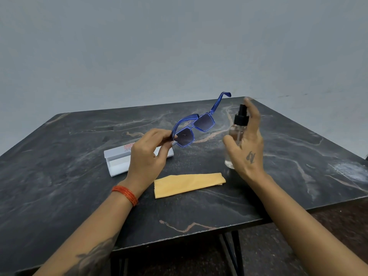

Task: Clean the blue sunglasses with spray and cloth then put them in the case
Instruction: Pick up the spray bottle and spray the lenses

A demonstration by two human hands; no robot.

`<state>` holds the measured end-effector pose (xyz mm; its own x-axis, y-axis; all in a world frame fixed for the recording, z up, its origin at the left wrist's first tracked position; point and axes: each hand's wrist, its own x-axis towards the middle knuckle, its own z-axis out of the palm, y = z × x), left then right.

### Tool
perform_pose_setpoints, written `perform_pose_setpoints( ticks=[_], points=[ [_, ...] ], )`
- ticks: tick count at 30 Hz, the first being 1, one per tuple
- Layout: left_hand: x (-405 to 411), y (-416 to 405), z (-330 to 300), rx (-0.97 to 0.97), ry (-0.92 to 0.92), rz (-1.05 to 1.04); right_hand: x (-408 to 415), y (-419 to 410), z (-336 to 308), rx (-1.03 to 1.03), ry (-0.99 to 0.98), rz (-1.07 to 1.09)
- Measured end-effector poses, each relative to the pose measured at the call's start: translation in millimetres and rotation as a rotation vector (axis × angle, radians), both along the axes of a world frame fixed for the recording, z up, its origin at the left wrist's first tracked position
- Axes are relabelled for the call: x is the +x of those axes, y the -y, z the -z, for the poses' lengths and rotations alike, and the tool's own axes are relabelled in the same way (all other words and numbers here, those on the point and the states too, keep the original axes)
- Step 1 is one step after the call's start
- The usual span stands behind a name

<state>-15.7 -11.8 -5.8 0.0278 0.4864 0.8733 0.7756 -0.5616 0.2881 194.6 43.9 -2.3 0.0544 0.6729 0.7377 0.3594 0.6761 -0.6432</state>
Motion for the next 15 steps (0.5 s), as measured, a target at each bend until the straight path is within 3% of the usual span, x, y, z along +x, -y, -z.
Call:
perform_pose_setpoints(
  ticks=[15],
  points=[
    [-1.0, 1.3, 1.2, -0.105, 0.079, -0.002, 8.0, -14.9, 7.7, -0.017, 0.067, 0.019]
  ],
)
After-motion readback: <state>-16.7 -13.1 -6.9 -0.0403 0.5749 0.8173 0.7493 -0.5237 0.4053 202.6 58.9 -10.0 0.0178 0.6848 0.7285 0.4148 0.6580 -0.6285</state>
